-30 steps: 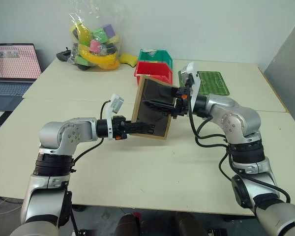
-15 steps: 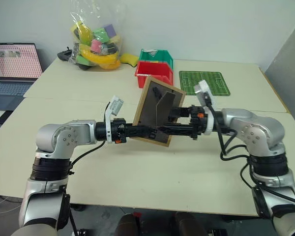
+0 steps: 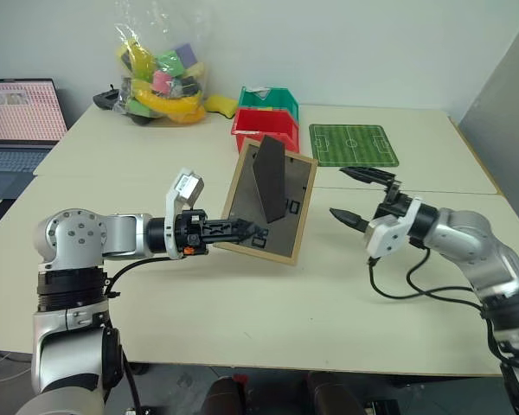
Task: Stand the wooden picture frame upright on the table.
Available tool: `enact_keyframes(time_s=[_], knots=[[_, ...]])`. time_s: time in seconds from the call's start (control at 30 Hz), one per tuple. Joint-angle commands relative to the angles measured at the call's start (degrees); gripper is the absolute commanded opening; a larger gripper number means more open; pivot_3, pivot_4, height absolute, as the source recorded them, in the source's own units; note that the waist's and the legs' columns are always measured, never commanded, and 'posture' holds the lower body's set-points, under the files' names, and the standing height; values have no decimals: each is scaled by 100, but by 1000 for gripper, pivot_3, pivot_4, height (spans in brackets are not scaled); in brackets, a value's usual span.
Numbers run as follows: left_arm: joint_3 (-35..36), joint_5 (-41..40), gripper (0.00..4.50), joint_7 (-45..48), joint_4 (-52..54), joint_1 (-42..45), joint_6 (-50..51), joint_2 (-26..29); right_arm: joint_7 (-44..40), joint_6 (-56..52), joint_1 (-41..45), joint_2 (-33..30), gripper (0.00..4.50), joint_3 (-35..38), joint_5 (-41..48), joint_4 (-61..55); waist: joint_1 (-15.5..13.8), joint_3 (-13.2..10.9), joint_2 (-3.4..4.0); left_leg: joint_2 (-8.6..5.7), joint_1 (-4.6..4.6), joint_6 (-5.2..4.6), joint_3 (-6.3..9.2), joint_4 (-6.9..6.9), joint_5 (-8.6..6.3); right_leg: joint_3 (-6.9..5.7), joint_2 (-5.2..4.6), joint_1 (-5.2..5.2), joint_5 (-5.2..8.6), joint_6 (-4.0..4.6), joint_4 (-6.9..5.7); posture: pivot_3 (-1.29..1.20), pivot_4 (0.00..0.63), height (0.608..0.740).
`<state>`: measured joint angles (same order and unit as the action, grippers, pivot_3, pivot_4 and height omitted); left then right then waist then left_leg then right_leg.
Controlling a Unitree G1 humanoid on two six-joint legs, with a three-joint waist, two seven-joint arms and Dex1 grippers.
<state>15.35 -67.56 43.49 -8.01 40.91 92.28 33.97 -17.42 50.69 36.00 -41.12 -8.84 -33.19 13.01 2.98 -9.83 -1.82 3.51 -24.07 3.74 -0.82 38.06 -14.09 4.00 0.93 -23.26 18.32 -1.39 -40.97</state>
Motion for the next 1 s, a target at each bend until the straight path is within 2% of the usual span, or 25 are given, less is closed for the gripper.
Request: enact_keyframes(time_s=[0.03, 0.13, 0.2, 0.3, 0.57, 0.7, 0.77, 0.83, 1.0], knots=[[60, -1125, 1272, -511, 57, 4, 22, 33, 1457, 555, 478, 329, 4481, -256, -1239, 389, 14, 0, -1, 5, 3, 1, -1, 1, 0, 2, -2, 1, 0, 1, 0, 0, 150, 740], [-1, -1632, 1272, -957, 135, -142, 22, -13, 2011, 603, 738, 560, 4481, -393, -1609, 466, 9, 0, -1, 6, 3, 6, 4, -1, 3, 7, -3, 1, 0, 1, -2, 0, 150, 740], [7, -1923, 1272, -1233, 194, -234, 22, -22, 2092, 715, 852, 612, 4481, -521, -1627, 575, 6, 0, 0, 9, 4, 10, 4, 0, 6, 10, -10, 1, 0, 2, -4, 0, 150, 740], [14, -2295, 1272, -1575, 216, -320, 3, -13, 2226, 901, 906, 564, 4047, -625, -1577, 708, -4, 0, -1, 7, 4, 14, 8, 1, 8, 9, -15, 7, 0, 2, -4, 0, 150, 740], [-404, -3529, 1272, -2428, 357, -728, -488, 285, 2671, 1005, 1017, 437, 2174, -579, -1711, 680, -16, 1, -1, 5, 5, 13, 13, 2, 8, 10, -22, 11, -1, 2, -4, 0, 150, 740], [-608, -3900, 1272, -2776, 487, -846, -892, 386, 2669, 1071, 1032, 410, 1531, -603, -1672, 663, -16, 1, -1, 4, 6, 12, 15, 1, 8, 10, -21, 11, -1, 2, -5, 0, 150, 740], [-626, -3963, 1968, -2832, 575, -931, -1048, 426, 2625, 1107, 1027, 382, 1498, -605, -1609, 687, -17, 0, -1, 4, 6, 12, 15, 2, 8, 9, -21, 11, -1, 2, -5, 0, 150, 740], [-652, -4077, 2287, -2920, 562, -1001, -1194, 488, 2529, 1127, 1034, 367, 1360, -625, -1465, 764, -17, 1, -1, 4, 5, 12, 15, 2, 8, 8, -21, 11, -1, 2, -4, 0, 150, 740], [-402, -4157, 3250, -3154, 472, -1213, -1625, 809, 1619, 1349, 883, 270, 1320, -944, 142, 1001, -10, 1, -1, 3, 9, 11, 14, 2, 8, 10, -21, 15, -1, 3, -4, 0, 150, 740]])
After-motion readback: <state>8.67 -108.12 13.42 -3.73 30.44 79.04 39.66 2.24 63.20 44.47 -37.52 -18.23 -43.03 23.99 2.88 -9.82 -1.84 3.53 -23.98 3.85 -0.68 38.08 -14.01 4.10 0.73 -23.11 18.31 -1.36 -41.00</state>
